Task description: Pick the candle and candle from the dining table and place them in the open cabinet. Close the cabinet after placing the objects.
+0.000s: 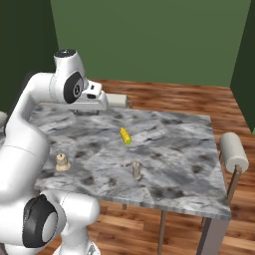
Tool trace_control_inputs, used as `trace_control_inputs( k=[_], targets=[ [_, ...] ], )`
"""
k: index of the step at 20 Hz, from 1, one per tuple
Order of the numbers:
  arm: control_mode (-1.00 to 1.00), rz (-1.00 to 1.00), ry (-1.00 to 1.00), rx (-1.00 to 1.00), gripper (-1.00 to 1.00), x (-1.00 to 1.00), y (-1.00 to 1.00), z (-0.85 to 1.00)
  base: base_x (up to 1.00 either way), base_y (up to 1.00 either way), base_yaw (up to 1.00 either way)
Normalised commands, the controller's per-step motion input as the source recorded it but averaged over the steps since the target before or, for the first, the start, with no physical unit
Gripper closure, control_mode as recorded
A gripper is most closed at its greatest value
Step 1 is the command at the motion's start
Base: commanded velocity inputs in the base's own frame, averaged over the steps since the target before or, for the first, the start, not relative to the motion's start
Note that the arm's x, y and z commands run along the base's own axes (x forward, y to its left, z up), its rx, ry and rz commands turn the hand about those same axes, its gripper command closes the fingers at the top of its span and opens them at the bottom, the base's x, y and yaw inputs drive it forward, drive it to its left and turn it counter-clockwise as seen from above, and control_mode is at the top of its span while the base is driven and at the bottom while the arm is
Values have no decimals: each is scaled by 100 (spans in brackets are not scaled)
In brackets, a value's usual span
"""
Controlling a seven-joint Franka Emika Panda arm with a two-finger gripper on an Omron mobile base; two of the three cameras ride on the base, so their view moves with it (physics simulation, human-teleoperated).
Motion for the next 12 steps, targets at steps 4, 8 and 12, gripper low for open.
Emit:
trace_control_inputs(
  k=[4, 8, 12],
  targets=[
    [-100, 0, 0, -1, -100, 0, -1, -5, 0, 0, 0],
    [-100, 0, 3, 0, -100, 0, 0, -9, 0, 0, 0],
    [-100, 0, 11, 1, -100, 0, 0, -28, 0, 0, 0]
  ],
)
